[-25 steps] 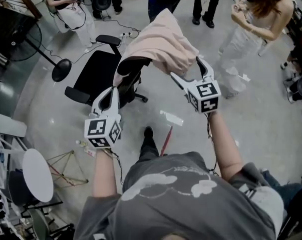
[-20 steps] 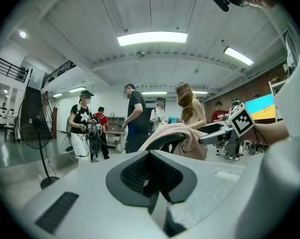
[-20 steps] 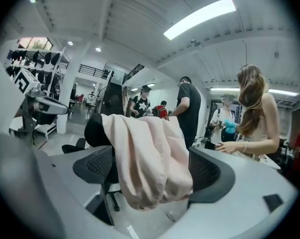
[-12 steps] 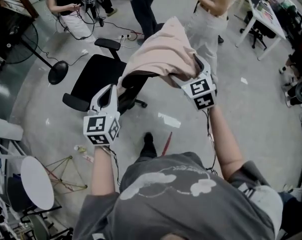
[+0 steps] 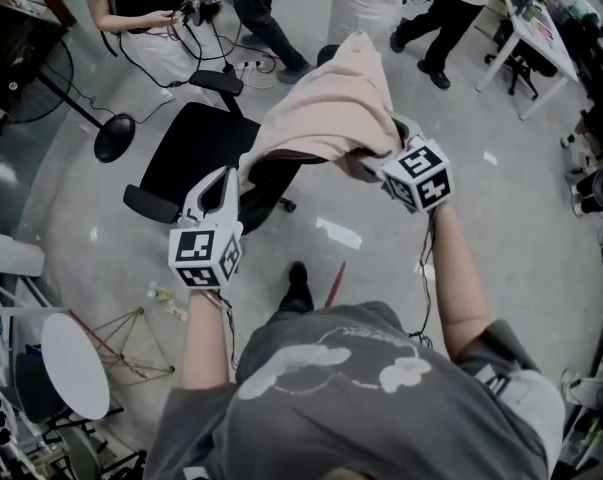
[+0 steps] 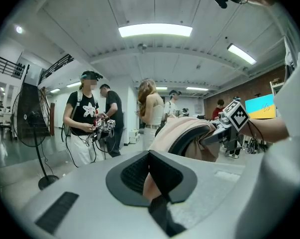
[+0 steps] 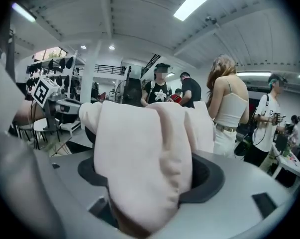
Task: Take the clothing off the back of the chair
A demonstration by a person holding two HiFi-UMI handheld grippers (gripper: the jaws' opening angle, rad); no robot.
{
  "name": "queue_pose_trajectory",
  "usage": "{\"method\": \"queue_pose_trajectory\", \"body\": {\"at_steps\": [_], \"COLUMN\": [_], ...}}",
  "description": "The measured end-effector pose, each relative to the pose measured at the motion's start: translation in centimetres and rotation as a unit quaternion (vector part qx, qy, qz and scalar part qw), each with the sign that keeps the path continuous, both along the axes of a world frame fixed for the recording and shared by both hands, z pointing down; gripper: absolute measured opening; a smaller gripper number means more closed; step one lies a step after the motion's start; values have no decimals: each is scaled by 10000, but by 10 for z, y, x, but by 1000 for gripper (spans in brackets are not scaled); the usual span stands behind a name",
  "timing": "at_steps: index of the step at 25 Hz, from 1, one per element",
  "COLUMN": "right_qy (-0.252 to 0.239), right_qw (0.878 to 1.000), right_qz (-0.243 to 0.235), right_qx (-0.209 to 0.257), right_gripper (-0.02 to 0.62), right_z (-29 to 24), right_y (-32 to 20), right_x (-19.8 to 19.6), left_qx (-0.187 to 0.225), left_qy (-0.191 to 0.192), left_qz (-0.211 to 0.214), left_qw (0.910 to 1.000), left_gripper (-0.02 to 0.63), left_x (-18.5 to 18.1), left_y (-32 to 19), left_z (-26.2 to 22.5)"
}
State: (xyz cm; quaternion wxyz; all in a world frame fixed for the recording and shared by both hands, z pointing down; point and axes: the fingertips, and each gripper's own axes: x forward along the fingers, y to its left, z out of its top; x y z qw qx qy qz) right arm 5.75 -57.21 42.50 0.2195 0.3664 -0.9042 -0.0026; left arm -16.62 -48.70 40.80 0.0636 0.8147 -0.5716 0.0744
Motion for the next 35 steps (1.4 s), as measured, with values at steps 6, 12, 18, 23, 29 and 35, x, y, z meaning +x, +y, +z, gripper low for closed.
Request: {"method": "queue_pose_trajectory", "body": {"at_steps": [6, 12, 18, 23, 29, 35], "right_qy": [18, 81, 79, -11, -269, -535], "right_qw": [9999, 9998, 9997, 9997, 9986, 9970], "right_qz": [-24, 175, 221, 195, 252, 276], "right_qx": [-161, 70, 64, 145, 392, 495], "right_gripper": [199, 63, 44, 41, 40, 38], "right_z": [-2, -4, -8, -19, -38, -64], "right_y": [7, 13, 26, 38, 52, 75], "right_x": [-1, 11, 23, 32, 45, 55], "left_qx": [-62, 0, 112, 231, 329, 452], "left_qy": [-41, -58, -88, -88, -70, -44], "left_qz": [1, -5, 10, 31, 40, 23], "left_qw": [10000, 10000, 9999, 9997, 9994, 9990], "left_gripper": [0, 0, 0, 0, 0, 0], "left_x": [-6, 1, 15, 27, 37, 43], "left_y": [-3, -2, 6, 12, 26, 49], "left_z": [1, -3, -16, -24, -30, -46]}}
